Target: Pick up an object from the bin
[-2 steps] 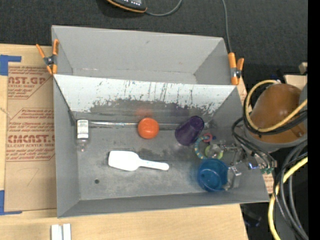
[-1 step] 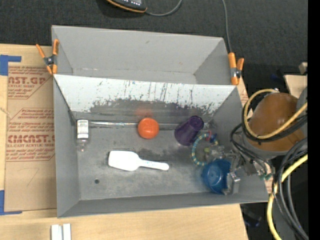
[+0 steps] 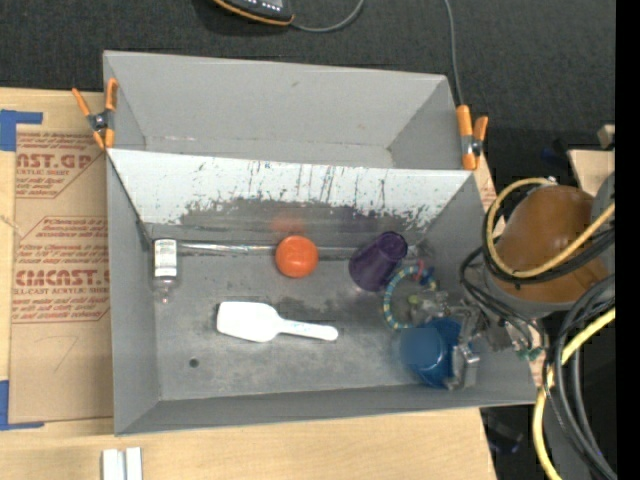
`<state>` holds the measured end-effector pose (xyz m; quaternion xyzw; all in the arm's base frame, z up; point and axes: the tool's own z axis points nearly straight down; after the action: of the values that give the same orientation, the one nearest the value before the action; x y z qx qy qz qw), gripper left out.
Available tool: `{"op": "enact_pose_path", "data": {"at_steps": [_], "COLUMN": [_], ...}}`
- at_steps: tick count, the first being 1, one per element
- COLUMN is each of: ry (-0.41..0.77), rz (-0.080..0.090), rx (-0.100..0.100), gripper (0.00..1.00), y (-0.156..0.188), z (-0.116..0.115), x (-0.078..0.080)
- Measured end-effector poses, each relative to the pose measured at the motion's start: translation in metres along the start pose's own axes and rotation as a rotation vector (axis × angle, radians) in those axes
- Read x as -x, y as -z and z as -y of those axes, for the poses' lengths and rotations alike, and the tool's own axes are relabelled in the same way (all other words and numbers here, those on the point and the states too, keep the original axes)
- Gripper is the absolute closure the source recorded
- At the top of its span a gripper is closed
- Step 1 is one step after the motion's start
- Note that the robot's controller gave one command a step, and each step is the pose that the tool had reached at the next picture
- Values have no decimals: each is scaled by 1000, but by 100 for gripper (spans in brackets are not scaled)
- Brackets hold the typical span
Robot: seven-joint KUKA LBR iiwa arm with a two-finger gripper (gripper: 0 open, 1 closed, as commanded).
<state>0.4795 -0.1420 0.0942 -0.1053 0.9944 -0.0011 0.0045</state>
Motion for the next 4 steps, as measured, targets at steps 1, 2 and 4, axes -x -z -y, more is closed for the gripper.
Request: {"op": "enact_pose_path", "data": {"at_steps": [1, 2, 4], "ry": [122, 34, -39], "rz": [-4, 6, 5], "rx": [2, -2, 2], "gripper": [0, 0, 0], "y": [55, 7, -22], "z": [-2, 2, 1], "x": [4, 9, 15]}}
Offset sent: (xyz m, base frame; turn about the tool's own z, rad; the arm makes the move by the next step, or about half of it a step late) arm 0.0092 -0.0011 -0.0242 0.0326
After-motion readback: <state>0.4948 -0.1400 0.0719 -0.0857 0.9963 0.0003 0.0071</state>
